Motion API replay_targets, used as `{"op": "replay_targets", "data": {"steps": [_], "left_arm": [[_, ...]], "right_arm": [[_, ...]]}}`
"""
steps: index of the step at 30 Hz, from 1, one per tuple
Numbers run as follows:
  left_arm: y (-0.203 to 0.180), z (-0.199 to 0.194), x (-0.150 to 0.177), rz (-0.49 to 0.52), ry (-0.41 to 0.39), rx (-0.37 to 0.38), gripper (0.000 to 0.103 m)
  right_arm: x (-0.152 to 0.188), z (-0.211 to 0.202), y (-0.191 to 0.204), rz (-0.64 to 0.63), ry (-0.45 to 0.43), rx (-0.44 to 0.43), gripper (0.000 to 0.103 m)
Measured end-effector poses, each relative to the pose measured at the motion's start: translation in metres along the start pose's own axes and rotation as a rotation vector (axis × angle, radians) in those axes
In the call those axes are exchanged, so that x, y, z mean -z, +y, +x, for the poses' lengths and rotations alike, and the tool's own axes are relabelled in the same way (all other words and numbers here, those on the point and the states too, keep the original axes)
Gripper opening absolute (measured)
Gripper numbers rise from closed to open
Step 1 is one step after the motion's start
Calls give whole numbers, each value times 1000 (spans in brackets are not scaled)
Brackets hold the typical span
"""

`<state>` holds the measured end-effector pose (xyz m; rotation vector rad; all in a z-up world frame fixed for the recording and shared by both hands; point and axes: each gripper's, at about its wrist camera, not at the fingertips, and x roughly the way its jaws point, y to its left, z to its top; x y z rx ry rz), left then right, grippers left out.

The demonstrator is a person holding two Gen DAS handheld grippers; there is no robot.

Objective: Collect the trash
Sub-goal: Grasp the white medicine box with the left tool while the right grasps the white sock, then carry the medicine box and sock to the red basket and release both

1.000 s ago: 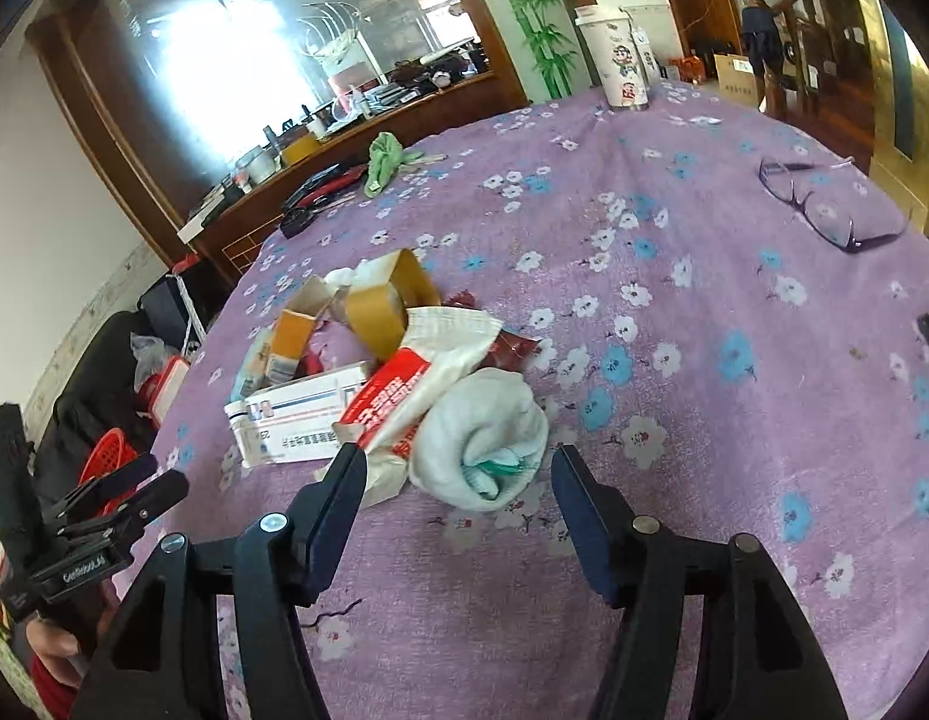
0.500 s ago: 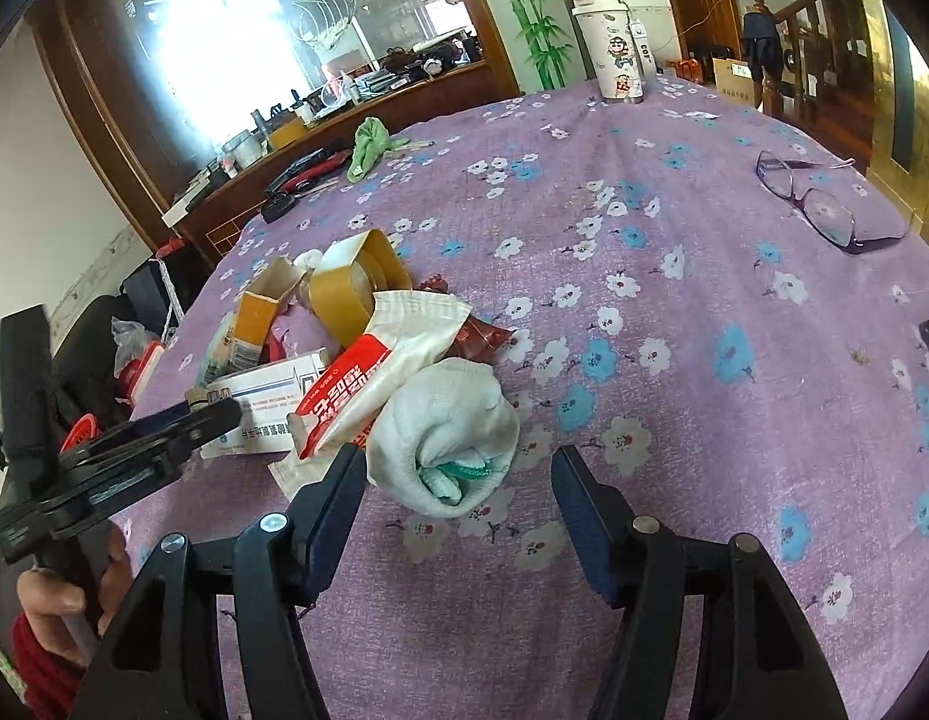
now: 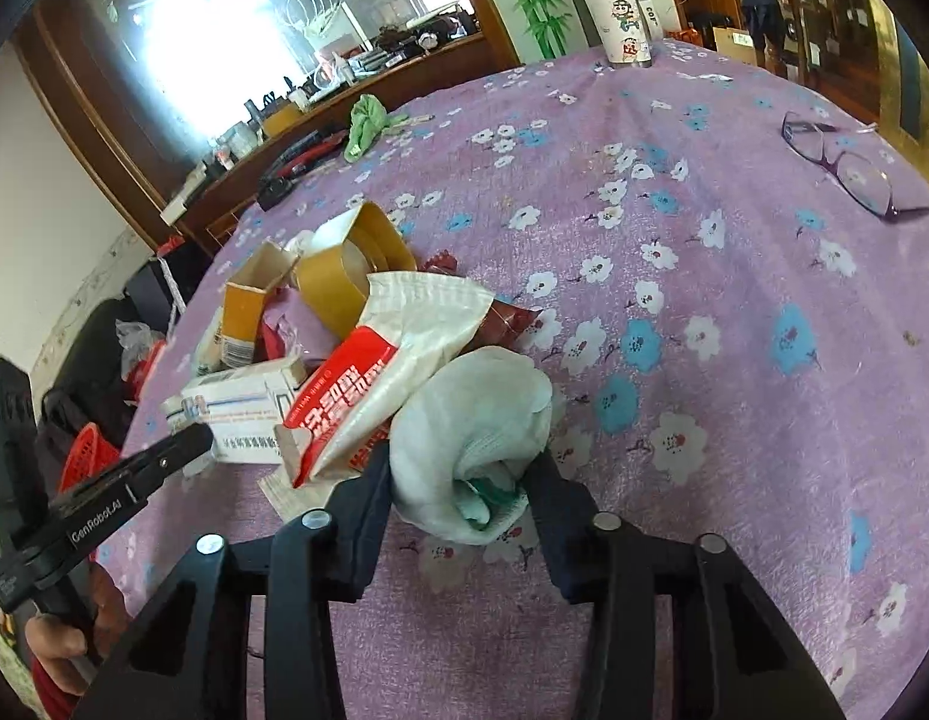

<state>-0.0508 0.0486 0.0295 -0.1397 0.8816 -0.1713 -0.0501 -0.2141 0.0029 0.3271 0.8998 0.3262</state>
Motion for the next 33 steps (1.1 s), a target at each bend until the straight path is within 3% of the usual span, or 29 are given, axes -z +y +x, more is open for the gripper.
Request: {"op": "replay_targets", "data": {"steps": [13,25,33], "left_arm": [[13,-8,13,-34,3,-17,7],[15,0,6,-57,1,-42,4],[12,-28,13,-39,-53,-60,3]], "right_arm": [[17,-55,2,-40,-124,27,33],[27,-71,13,-90,-154,-25,33],[25,-71,17,-112,-164,-53,33]]}}
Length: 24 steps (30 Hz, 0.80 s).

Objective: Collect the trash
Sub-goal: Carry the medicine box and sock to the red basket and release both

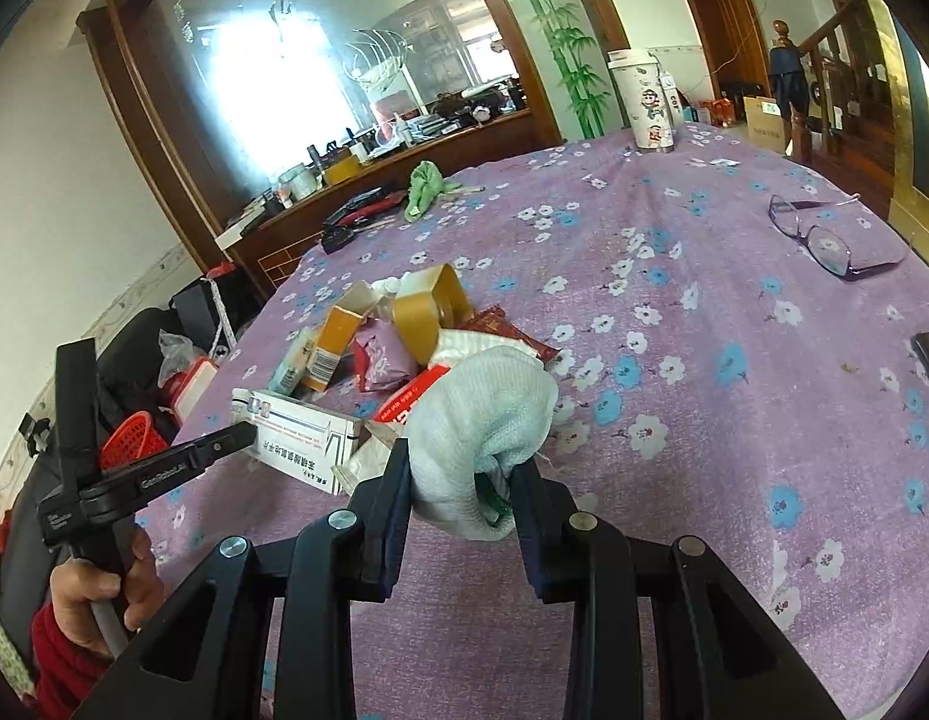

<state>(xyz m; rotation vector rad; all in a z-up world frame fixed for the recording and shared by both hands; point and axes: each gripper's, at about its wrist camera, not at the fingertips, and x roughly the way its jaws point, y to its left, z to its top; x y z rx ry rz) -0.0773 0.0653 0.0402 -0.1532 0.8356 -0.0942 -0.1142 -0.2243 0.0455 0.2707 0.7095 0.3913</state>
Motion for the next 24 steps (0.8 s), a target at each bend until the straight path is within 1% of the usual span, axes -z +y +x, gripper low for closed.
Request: {"op": "replay_targets", "data": {"steps": [4,8,16,24], "left_arm": [[1,-17,2,-2,-25,-10,3],[5,-32,3,2,-50,-24,4],[17,-49,3,-21,-82,-3,4],[22,-68,2,-21,-112,-5,4]], "right_arm": [[-1,-3,4,-1,-13,-10,33],[2,-3,12,-10,-7,-12,33],[-1,-1,38,-65,-8,-19,33],[-2,-2,55,-96,-5,-34,33]]}}
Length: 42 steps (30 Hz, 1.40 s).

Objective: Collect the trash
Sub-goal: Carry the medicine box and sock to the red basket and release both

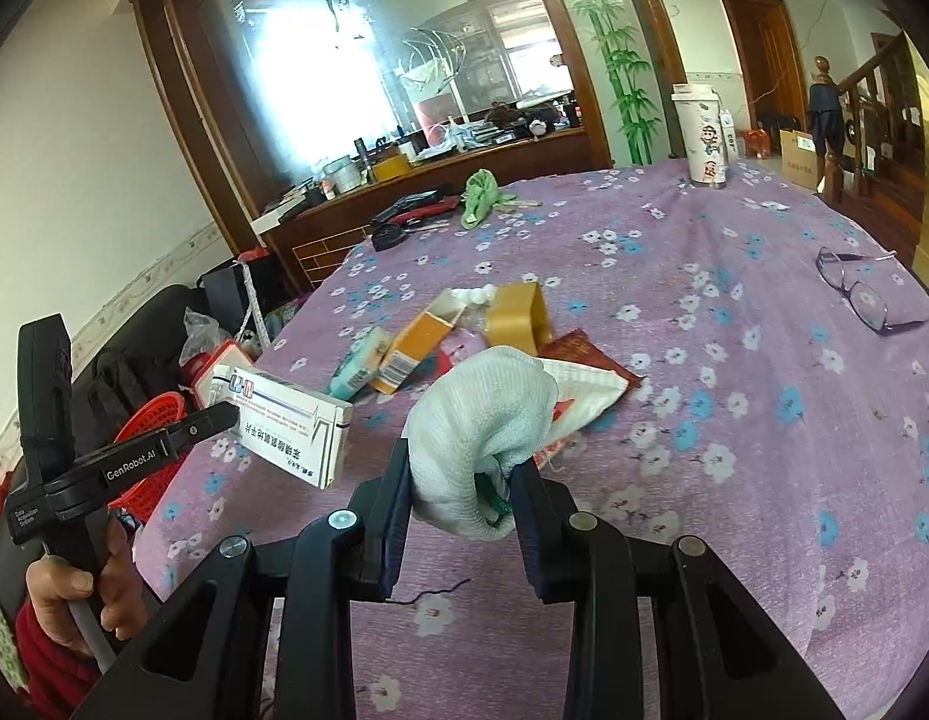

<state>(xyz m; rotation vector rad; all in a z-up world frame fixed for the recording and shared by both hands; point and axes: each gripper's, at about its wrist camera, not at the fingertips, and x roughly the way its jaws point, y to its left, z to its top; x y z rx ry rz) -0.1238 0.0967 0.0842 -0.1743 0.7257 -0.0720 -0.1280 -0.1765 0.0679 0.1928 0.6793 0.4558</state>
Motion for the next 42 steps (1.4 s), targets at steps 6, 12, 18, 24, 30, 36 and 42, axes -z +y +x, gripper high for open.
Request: {"op": "replay_targets", "data": {"steps": [6,12,18,24,30,36,42], "left_arm": [[-4,-13,2,14,-25,10,4],[-3,-21,3,13,-38,14,3],[2,-29,3,10,-50,7,4],[9,-36,2,6,-62,-6,4],[21,-43,-1,-17,-79,-29,4],[42,-55,-2,-37,-95,-71,4],[78,-74,-4,-86,-127,-124,4]], "right_arm": [[1,-5,10,-18,-3,0,33],[1,-6,15,-25,-1,2,33],[-2,-3,22,-43,2,-2,33],[-8,3,29,-58,13,-17,33],[-11,9,38,-80,23,-31,33],[-15,27,58,-117,63,-78,33],[-21,44,97,-181,95,-144,33]]}}
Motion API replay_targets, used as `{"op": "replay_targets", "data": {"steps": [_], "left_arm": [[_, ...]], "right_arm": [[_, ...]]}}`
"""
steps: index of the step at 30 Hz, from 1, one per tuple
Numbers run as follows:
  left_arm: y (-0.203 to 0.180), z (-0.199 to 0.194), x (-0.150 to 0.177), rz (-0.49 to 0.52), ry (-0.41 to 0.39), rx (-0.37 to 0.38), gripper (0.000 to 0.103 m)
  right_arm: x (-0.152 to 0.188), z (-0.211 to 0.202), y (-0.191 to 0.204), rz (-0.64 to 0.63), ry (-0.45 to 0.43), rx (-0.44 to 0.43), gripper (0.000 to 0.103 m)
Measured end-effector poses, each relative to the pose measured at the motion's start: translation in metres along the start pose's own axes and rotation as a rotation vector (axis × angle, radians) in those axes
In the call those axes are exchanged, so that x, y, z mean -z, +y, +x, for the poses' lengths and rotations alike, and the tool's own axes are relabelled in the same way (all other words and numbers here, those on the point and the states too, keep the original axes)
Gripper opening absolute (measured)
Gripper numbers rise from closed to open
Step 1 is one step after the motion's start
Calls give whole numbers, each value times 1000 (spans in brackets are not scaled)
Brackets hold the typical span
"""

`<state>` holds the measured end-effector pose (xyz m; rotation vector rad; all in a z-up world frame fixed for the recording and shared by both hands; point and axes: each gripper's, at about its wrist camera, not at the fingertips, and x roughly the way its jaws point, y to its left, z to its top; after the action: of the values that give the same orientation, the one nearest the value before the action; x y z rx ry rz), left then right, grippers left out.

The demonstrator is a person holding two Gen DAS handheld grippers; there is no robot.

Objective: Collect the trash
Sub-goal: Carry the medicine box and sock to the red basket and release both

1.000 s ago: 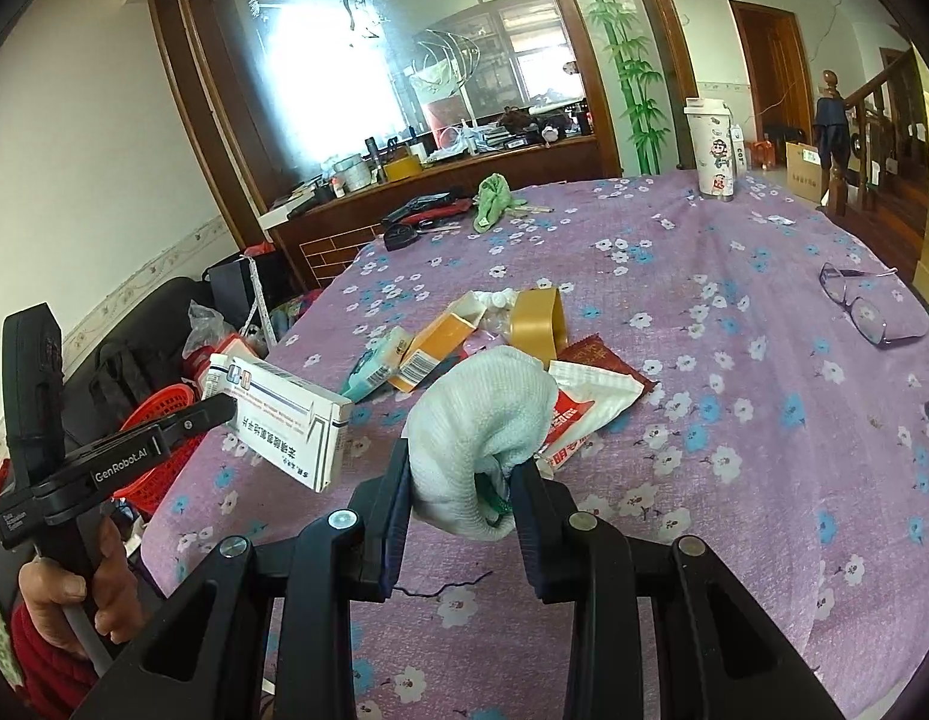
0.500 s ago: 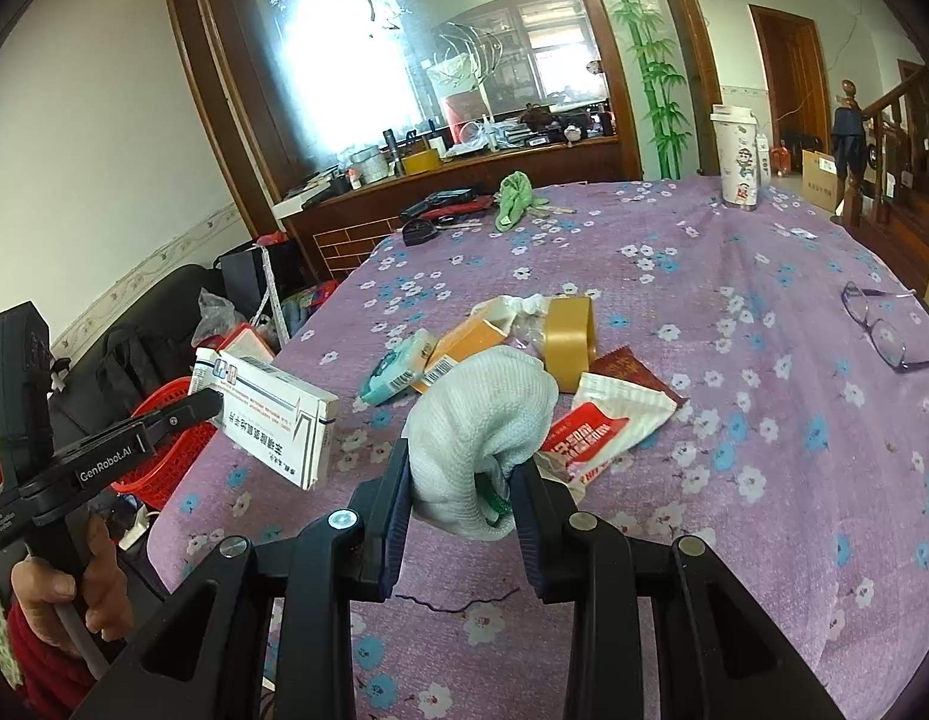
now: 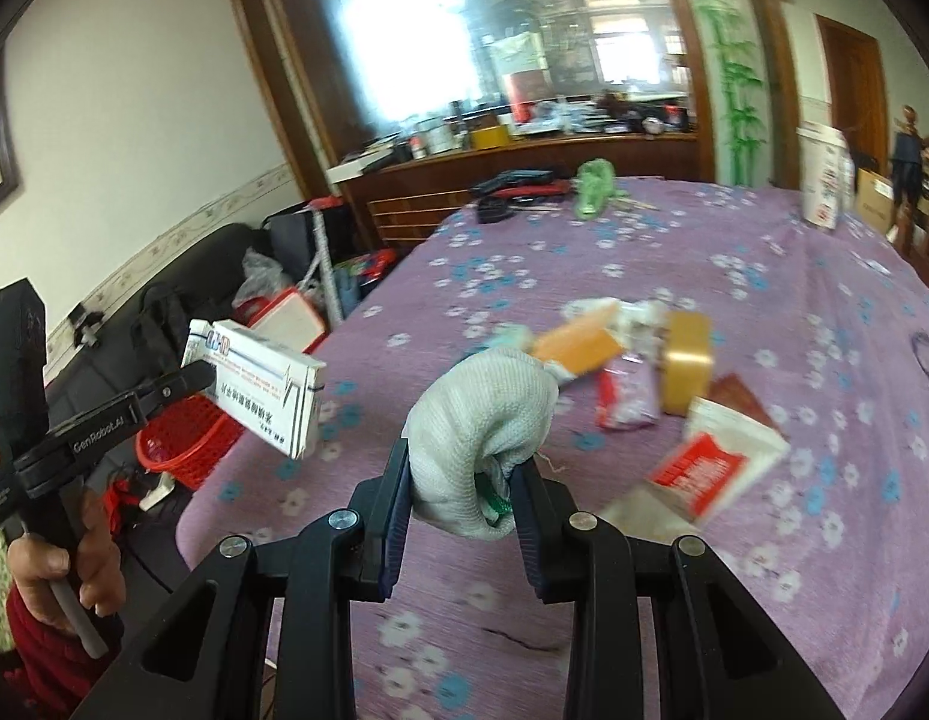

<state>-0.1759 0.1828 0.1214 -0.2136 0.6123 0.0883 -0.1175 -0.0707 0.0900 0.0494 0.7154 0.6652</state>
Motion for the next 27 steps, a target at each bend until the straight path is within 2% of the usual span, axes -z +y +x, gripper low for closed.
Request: {"op": "replay_targets", "data": {"steps": [9,17,27], "left_arm": [[72,-24,-10,-77,-46,-124,4],[142,-47,-12,-137,-76,-250,4],[199,-45,1,-161,-35,-379,4]], "right_arm": [[-23,37,65,-92,61,-125,34],[-49,87,128,-141,133,-235,34],[-62,143,203,-236,194,-307,34]]}}
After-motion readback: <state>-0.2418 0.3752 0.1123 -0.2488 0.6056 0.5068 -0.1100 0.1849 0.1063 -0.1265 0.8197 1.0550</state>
